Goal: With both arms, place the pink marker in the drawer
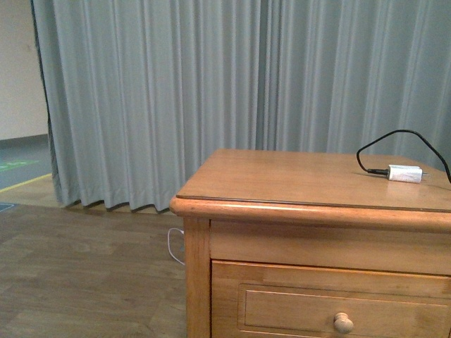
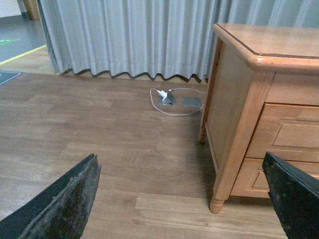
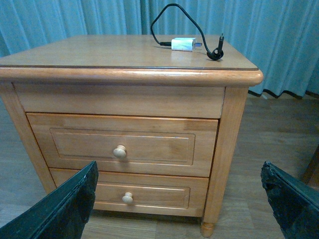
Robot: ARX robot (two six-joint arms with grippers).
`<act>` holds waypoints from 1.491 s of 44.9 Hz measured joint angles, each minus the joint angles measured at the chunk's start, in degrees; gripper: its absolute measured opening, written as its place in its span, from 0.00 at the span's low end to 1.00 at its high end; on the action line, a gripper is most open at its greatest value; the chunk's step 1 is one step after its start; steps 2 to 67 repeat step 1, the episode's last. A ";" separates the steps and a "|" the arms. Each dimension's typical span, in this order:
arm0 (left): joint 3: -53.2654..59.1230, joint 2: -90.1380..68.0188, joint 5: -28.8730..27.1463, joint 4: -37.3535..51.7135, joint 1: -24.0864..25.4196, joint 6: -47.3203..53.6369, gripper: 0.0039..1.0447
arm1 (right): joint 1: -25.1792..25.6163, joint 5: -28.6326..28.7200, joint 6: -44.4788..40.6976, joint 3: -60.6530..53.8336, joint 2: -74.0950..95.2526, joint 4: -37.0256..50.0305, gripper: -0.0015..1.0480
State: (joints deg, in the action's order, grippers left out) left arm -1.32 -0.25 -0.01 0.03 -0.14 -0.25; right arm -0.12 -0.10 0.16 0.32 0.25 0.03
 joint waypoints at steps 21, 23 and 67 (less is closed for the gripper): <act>0.00 0.00 0.00 0.00 0.00 0.02 0.94 | 0.00 0.00 0.00 0.00 0.00 0.00 0.92; 0.00 0.00 0.00 0.00 0.00 0.02 0.94 | 0.00 0.00 0.00 0.00 0.00 0.00 0.92; 0.00 0.00 0.00 0.00 0.00 0.02 0.94 | 0.00 0.00 0.00 0.00 0.00 0.00 0.92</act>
